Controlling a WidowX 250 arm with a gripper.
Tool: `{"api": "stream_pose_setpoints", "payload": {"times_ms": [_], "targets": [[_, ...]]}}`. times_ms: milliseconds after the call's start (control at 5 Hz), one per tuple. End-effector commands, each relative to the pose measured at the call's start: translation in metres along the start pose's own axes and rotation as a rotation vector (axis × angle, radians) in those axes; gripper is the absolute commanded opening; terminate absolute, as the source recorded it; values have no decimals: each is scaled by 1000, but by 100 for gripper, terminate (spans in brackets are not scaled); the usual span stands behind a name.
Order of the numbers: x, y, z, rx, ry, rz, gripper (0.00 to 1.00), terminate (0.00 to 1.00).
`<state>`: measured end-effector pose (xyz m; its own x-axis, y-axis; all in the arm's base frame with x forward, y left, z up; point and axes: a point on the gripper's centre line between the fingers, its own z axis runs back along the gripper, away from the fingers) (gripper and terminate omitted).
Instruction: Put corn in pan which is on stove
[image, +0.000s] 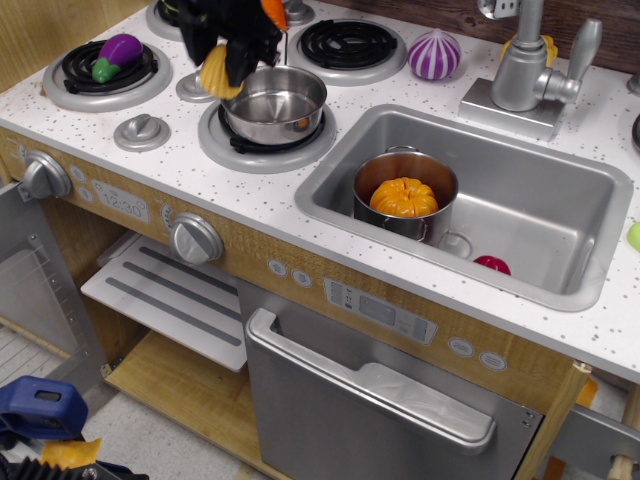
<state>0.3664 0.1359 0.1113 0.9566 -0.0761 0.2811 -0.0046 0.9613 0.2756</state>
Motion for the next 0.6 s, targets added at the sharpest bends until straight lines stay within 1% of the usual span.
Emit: {"api": "stream_pose_setpoints", "payload": {"times_ms": [0,200,400], "targets": [[26,11,6,-25,-119,6,0,0],[33,9,-12,-82,-139,11,0,0],[34,7,-31,-129,-143,12,0,100]]}}
